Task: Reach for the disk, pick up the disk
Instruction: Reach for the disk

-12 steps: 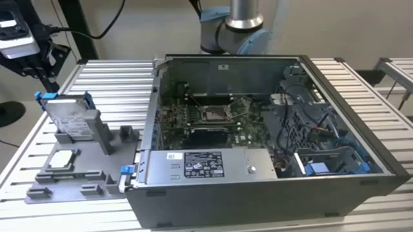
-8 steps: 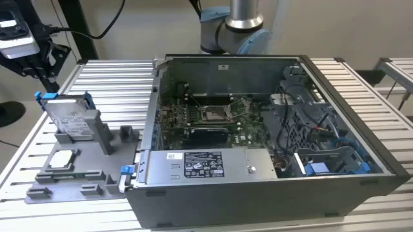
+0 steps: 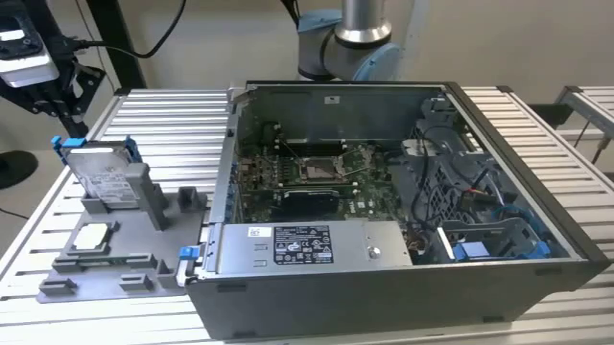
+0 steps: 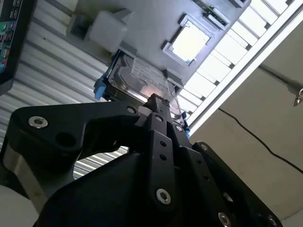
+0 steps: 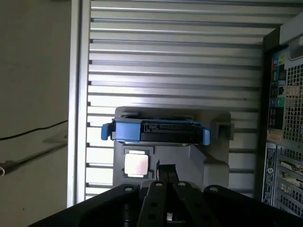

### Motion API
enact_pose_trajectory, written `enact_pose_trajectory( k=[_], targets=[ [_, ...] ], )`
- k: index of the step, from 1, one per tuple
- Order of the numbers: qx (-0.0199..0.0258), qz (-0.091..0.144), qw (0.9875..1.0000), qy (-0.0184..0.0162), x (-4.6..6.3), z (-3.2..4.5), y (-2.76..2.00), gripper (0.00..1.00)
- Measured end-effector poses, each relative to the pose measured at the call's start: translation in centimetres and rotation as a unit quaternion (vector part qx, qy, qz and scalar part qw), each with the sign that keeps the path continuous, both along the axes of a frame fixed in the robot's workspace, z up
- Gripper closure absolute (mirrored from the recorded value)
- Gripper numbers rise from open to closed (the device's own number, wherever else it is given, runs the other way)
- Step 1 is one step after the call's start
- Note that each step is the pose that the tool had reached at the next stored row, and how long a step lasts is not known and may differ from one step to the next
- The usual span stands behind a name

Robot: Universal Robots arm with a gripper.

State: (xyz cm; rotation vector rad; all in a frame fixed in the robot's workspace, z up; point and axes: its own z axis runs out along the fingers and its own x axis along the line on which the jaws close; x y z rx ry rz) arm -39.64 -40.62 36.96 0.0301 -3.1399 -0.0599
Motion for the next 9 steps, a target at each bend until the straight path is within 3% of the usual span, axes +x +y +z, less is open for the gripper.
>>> enact_pose_trajectory(
  k=[2,6,9],
  targets=[
    [0.0,0.0,1.0,-0.0001,0.0,-0.01,0.2,1.0],
    [0.0,0.0,1.0,-0.0001,-0.2,-0.01,1.27,1.0],
    [0.0,0.0,1.0,-0.0001,-1.0,-0.04,1.61,1.0]
  ],
)
